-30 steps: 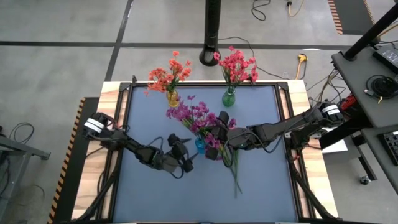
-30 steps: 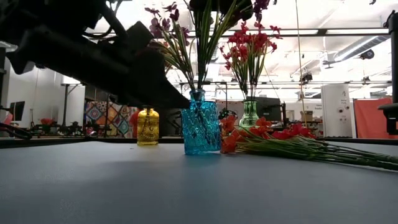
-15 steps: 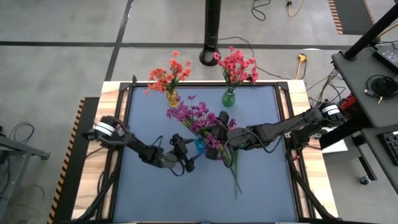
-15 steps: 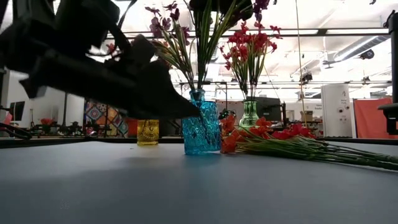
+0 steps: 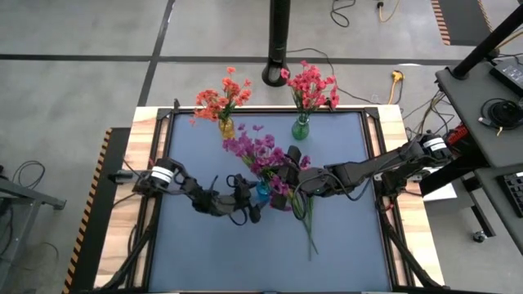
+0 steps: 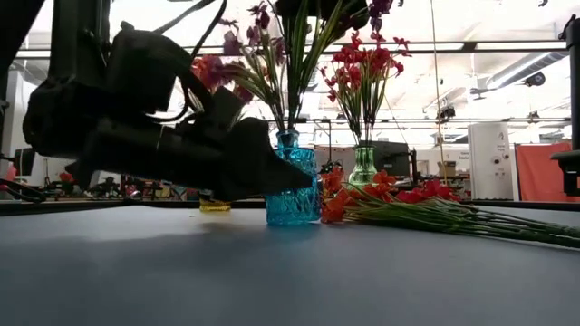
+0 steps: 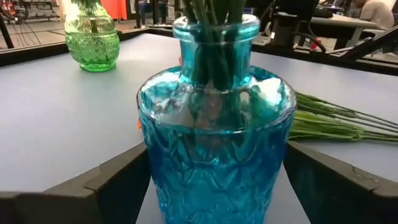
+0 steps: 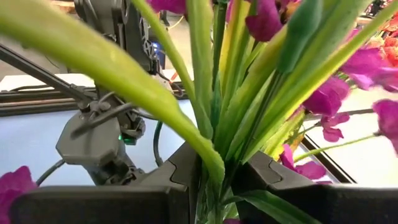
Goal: Sort flowers into vase by color
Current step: Put the violet flower into the blue vase
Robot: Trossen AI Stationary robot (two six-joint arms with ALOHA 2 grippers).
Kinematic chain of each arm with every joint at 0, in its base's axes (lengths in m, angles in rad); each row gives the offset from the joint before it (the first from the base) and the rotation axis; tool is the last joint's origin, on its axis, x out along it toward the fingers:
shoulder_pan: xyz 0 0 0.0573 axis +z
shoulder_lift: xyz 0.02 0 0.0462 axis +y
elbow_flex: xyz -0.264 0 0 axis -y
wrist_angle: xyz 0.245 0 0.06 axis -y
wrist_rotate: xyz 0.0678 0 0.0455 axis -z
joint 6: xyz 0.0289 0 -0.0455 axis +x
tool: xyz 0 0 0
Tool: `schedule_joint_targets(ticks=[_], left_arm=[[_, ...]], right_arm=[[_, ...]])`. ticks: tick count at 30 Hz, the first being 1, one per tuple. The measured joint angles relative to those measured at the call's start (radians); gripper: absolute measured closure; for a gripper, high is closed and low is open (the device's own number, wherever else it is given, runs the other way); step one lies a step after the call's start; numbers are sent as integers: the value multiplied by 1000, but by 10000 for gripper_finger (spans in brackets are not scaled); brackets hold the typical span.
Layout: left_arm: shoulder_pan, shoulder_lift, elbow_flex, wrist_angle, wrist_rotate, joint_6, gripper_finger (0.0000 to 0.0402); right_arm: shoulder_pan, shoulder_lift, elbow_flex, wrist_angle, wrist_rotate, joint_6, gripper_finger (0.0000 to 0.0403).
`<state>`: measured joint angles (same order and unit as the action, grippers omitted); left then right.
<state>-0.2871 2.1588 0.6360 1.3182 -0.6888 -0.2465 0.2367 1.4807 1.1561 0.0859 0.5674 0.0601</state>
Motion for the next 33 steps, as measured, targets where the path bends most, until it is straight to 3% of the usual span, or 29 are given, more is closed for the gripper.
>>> schedule_joint_targets(ticks=[8, 33], left_arm=[[0, 1, 0, -15, -3, 3, 133], [0, -2, 11, -61, -14, 3, 119]], right_arm=[[0, 0, 0, 1, 0, 18, 335], [0, 2, 0, -85, -19, 81, 335]])
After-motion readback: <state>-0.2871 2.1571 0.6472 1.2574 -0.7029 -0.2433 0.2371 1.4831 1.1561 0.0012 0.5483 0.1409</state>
